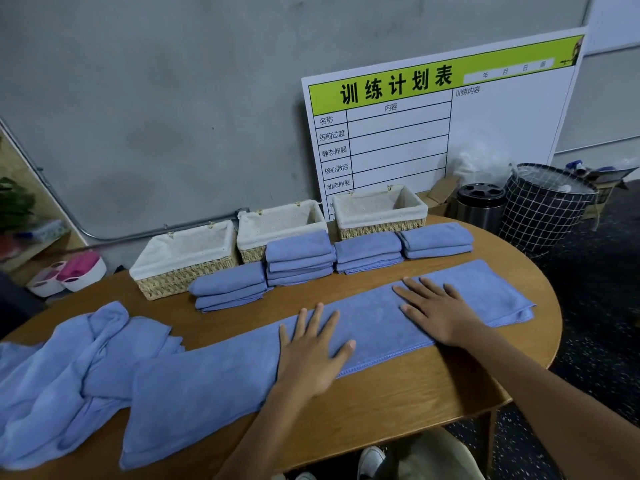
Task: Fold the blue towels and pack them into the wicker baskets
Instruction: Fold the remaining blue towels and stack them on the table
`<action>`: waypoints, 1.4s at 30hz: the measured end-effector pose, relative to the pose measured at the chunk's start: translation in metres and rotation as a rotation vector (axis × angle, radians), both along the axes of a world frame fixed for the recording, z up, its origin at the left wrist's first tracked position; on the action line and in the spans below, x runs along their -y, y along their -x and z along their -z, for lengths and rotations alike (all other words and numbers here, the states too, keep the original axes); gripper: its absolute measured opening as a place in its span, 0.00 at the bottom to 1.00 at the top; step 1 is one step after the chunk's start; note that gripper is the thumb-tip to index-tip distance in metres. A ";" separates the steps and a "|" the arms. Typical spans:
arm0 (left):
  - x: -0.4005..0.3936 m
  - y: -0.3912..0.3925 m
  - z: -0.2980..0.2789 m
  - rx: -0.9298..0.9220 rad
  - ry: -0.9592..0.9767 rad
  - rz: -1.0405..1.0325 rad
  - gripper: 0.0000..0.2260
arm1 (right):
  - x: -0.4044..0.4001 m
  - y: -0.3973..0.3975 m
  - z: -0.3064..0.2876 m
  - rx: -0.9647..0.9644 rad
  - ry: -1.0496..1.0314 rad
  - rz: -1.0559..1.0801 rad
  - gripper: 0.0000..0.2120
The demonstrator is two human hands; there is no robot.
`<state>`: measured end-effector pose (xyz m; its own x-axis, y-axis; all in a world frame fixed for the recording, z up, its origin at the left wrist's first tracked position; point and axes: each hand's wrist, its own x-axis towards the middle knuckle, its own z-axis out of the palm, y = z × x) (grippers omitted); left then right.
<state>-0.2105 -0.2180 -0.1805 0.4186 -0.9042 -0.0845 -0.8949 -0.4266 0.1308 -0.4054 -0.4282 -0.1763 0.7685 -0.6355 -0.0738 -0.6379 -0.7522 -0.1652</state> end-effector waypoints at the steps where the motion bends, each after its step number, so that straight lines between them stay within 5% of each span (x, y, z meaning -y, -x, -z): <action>1: -0.002 0.000 0.000 0.000 -0.003 -0.006 0.33 | -0.002 -0.002 -0.003 -0.015 0.031 0.014 0.27; 7: 0.001 0.006 -0.006 -0.019 -0.013 -0.032 0.38 | -0.063 -0.050 -0.006 0.082 0.052 -0.091 0.26; 10: -0.011 0.000 -0.008 -0.046 -0.015 -0.035 0.40 | -0.071 -0.056 0.005 0.054 0.012 -0.105 0.50; 12: -0.030 -0.011 -0.007 -0.051 -0.015 -0.050 0.35 | -0.066 -0.052 0.006 0.037 0.013 -0.107 0.57; 16: -0.081 -0.044 0.000 -0.023 -0.017 -0.128 0.34 | -0.064 -0.053 0.004 0.023 0.016 -0.113 0.52; 19: -0.114 -0.057 0.000 0.017 -0.018 -0.201 0.38 | -0.072 -0.055 -0.002 -0.034 0.026 -0.090 0.30; 22: -0.121 -0.058 -0.001 0.023 -0.026 -0.217 0.35 | -0.092 -0.070 -0.010 -0.023 0.101 -0.034 0.24; 25: -0.118 -0.057 -0.004 -0.020 -0.015 -0.201 0.33 | -0.125 -0.098 -0.014 0.061 0.081 -0.120 0.26; 29: -0.141 -0.073 -0.003 -0.019 0.016 -0.221 0.31 | -0.136 -0.118 0.005 0.023 0.011 -0.228 0.55; 37: -0.167 -0.081 -0.005 0.038 0.038 -0.245 0.30 | -0.128 -0.113 0.005 -0.008 0.027 -0.250 0.44; 42: -0.148 -0.089 -0.006 -0.018 0.069 -0.218 0.29 | -0.117 -0.101 0.004 -0.005 0.024 -0.210 0.52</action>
